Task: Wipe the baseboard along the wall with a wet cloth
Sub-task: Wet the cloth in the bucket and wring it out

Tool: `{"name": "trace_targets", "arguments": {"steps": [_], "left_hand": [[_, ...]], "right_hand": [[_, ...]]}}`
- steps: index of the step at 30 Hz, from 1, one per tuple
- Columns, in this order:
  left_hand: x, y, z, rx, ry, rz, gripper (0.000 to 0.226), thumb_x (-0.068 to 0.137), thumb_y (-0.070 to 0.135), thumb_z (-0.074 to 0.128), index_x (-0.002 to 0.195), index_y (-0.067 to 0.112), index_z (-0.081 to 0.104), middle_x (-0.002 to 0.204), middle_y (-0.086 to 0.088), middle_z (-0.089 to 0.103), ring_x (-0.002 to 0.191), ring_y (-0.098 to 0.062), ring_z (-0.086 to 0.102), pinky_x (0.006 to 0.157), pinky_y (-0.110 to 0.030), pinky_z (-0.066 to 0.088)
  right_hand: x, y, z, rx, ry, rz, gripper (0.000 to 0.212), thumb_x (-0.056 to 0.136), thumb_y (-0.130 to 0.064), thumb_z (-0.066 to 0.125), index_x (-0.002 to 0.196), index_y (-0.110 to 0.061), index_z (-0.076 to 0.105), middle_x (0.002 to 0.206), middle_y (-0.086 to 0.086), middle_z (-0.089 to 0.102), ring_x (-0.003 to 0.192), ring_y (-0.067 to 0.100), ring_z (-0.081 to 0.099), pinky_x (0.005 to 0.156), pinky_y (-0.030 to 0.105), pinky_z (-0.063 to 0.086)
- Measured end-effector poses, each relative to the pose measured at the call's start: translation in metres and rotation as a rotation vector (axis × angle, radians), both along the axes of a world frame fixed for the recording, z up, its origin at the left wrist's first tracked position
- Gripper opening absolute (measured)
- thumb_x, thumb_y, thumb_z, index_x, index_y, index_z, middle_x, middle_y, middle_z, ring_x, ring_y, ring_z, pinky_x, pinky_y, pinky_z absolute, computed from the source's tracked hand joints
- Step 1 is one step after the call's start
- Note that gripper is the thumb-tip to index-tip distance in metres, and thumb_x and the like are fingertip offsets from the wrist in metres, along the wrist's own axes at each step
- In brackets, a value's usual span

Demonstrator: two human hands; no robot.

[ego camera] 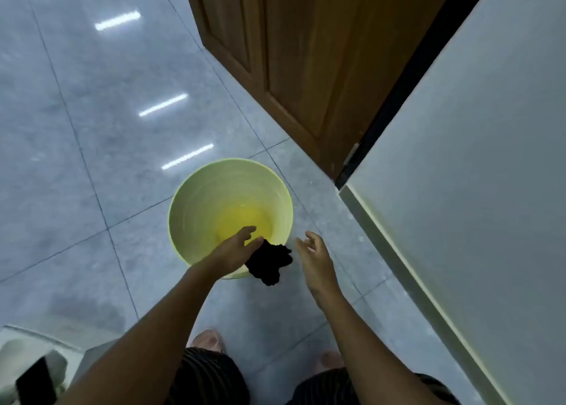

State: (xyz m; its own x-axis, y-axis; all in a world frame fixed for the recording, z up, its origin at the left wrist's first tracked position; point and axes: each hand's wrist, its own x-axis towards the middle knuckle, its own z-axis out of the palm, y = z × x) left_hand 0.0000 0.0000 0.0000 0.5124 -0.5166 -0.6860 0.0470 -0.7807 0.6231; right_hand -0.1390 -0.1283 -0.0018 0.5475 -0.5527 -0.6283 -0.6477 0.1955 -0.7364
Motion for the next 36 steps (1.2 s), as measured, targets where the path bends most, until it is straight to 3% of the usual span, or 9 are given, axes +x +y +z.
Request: {"name": "trace_targets", "arguments": {"steps": [5,9,16,19,22,25,29,33,36], "left_hand": [[0.035,-0.013,-0.044,0.219,0.493,-0.126,0.064,0.087,0.067,0.032,0.123,0.018,0.052,0.110,-0.006,0.059,0.086,-0.016,0.062,0.079,-0.024,0.049],[0.049,-0.016,-0.059,0.205,0.597,-0.207,0.065,0.076,0.062,0.050,0.118,0.013,0.057,0.092,0.000,0.054,0.062,-0.008,0.055,0.062,-0.018,0.047],[0.010,0.001,-0.018,-0.121,0.172,0.015,0.039,0.090,0.043,0.056,0.113,0.013,0.057,0.100,0.000,0.061,0.084,-0.007,0.057,0.064,-0.019,0.047],[-0.016,0.017,0.024,-0.338,-0.007,0.047,0.038,0.092,0.040,0.056,0.116,0.011,0.059,0.114,-0.009,0.064,0.091,-0.015,0.062,0.073,-0.026,0.052],[-0.039,0.025,0.075,-0.452,-0.244,-0.079,0.038,0.093,0.038,0.056,0.111,0.006,0.061,0.109,-0.017,0.066,0.095,-0.029,0.065,0.085,-0.041,0.053],[-0.069,0.036,0.132,-0.522,-0.492,-0.259,0.033,0.094,0.035,0.054,0.103,0.005,0.064,0.094,-0.014,0.066,0.083,-0.024,0.063,0.071,-0.034,0.051],[-0.103,0.043,0.184,-0.462,-0.691,-0.550,0.025,0.091,0.038,0.057,0.090,0.014,0.064,0.082,-0.006,0.064,0.076,-0.020,0.063,0.065,-0.029,0.048],[-0.130,0.046,0.216,-0.484,-0.787,-0.665,0.017,0.086,0.040,0.064,0.088,0.024,0.066,0.082,0.006,0.066,0.078,-0.009,0.063,0.068,-0.024,0.051],[-0.146,0.049,0.233,-0.591,-0.835,-0.668,0.014,0.084,0.038,0.067,0.094,0.028,0.065,0.089,0.012,0.066,0.085,-0.002,0.062,0.071,-0.016,0.049]], "right_hand": [[0.020,0.012,-0.090,0.405,-0.074,-0.265,0.042,0.097,-0.051,0.034,0.104,-0.019,0.060,0.112,0.004,0.063,0.101,0.022,0.060,0.078,0.041,0.054],[0.031,0.021,-0.120,0.458,-0.185,-0.336,0.041,0.098,-0.049,0.033,0.086,-0.023,0.061,0.094,0.000,0.066,0.090,0.018,0.061,0.069,0.036,0.050],[-0.001,0.039,-0.073,0.381,-0.235,-0.144,0.057,0.090,-0.064,0.039,0.127,-0.024,0.056,0.125,0.004,0.061,0.108,0.027,0.059,0.092,0.048,0.051],[-0.027,0.046,-0.024,0.232,-0.326,-0.103,0.037,0.093,-0.047,0.050,0.119,-0.021,0.058,0.124,0.006,0.060,0.105,0.026,0.060,0.083,0.044,0.055],[-0.046,0.047,0.017,0.124,-0.398,-0.043,0.027,0.095,-0.037,0.050,0.114,-0.020,0.058,0.117,0.004,0.060,0.103,0.023,0.061,0.075,0.034,0.054],[-0.067,0.051,0.058,0.001,-0.482,0.033,0.016,0.093,-0.024,0.052,0.108,-0.027,0.058,0.119,0.003,0.060,0.108,0.020,0.058,0.090,0.039,0.046],[-0.091,0.055,0.102,-0.135,-0.636,0.201,0.046,0.079,-0.002,0.060,0.119,-0.022,0.053,0.120,0.004,0.060,0.115,0.022,0.054,0.087,0.031,0.048],[-0.115,0.065,0.130,-0.040,-0.688,0.340,0.045,0.072,-0.007,0.065,0.115,-0.004,0.056,0.098,0.011,0.066,0.090,0.025,0.065,0.068,0.028,0.055],[-0.134,0.067,0.147,-0.002,-0.705,0.369,0.036,0.077,-0.016,0.067,0.112,-0.006,0.061,0.100,0.012,0.067,0.094,0.026,0.066,0.078,0.033,0.055]]}}
